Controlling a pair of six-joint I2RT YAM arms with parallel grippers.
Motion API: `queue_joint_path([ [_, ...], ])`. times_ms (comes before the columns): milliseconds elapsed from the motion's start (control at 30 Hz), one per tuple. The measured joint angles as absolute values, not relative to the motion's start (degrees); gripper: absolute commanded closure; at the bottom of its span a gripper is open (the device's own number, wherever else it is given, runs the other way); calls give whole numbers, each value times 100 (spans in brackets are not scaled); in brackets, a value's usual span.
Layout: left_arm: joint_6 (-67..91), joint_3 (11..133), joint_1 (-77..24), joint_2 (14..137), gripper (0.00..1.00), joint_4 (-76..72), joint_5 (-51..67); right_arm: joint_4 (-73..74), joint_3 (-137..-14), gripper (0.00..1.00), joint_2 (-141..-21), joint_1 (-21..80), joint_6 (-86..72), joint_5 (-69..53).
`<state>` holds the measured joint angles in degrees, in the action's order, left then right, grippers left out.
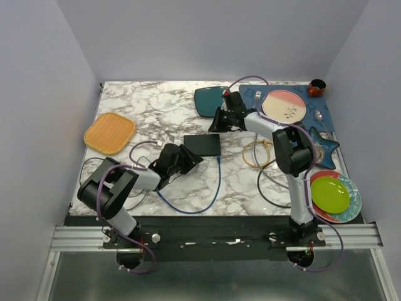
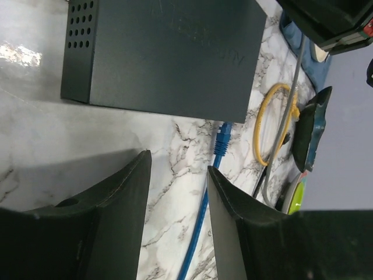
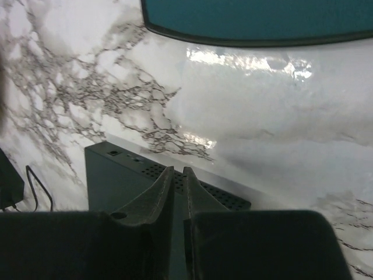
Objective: Pull the plug from the switch port
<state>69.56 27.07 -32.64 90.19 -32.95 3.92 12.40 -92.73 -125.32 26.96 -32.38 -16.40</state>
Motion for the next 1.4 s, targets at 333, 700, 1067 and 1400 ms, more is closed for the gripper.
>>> queue_joint_path([
  [333, 7323, 2932, -3072, 9797, 53, -3793, 799, 1149, -8930, 82, -12589, 2703, -3361, -1640],
  [700, 7310, 2950, -2692, 9727, 38, -3710, 982, 1033, -8256, 81, -12090, 2856, -3485, -1267],
  [1067, 7148, 2753, -2716, 9426, 38, -4045, 1096, 292, -7094, 83, -10652, 2934, -3638, -1699],
  [1400, 7404, 2536, -2989, 9926, 39, -5057, 1490, -248, -6383, 86, -11015, 3140, -3946, -2432],
])
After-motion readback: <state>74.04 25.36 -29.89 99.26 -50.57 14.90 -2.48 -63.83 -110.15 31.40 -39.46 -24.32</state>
